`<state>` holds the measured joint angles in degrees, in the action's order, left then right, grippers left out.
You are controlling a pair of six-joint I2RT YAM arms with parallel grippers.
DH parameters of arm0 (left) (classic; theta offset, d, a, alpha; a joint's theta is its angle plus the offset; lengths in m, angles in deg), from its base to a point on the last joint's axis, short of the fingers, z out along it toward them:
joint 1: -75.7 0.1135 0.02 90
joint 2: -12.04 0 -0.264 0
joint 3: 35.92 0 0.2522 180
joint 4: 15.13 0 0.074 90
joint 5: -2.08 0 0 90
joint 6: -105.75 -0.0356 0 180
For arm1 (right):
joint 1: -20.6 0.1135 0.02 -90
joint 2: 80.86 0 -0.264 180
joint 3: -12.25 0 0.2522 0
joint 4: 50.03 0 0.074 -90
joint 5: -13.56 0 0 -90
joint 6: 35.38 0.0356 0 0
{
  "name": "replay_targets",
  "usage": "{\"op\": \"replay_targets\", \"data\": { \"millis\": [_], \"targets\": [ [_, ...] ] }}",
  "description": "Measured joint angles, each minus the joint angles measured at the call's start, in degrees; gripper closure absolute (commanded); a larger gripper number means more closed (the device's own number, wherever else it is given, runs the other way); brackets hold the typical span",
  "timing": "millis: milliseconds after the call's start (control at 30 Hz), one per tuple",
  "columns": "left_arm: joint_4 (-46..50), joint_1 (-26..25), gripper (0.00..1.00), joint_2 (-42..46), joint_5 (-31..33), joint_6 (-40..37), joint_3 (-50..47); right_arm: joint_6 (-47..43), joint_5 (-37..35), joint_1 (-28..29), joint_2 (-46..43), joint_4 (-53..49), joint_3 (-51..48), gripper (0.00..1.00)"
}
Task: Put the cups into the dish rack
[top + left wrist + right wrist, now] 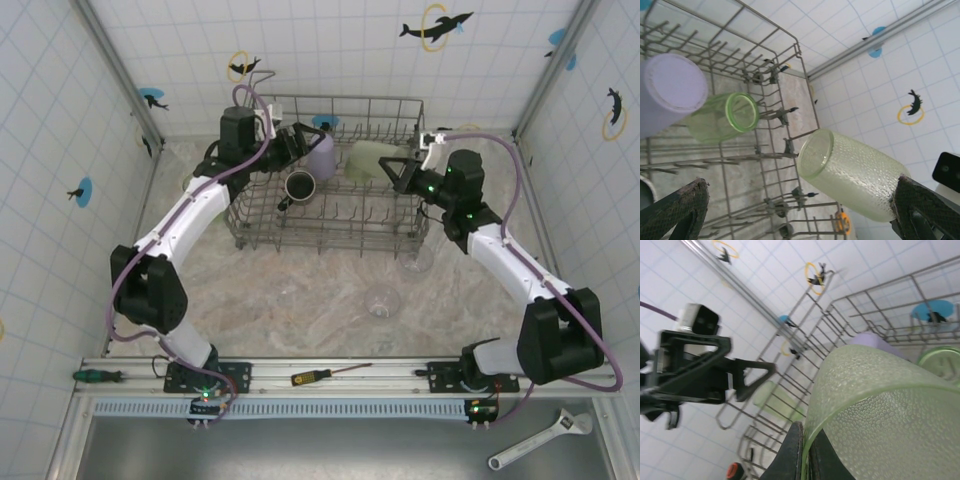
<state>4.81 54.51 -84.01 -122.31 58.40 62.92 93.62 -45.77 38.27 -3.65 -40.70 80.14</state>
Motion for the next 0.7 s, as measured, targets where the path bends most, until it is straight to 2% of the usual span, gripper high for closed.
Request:
{"op": "replay_targets", "data": {
  "millis": [300,500,700],
  "targets": [
    [-7.41,0.26,0.02,-3.45,-5.68,9.27,0.15,10.8,7.13,0.0,4.11,18.78,0.02,1.0],
    [-15.02,0.26,0.02,-3.82,-8.37,15.98,-0.5,14.75,8.22,0.72,6.16,23.43,0.02,1.0],
    [-19.47,0.26,0.03,-3.82,-9.16,19.34,-2.54,16.76,8.57,1.6,7.34,26.75,0.0,1.0]
  ]
}}
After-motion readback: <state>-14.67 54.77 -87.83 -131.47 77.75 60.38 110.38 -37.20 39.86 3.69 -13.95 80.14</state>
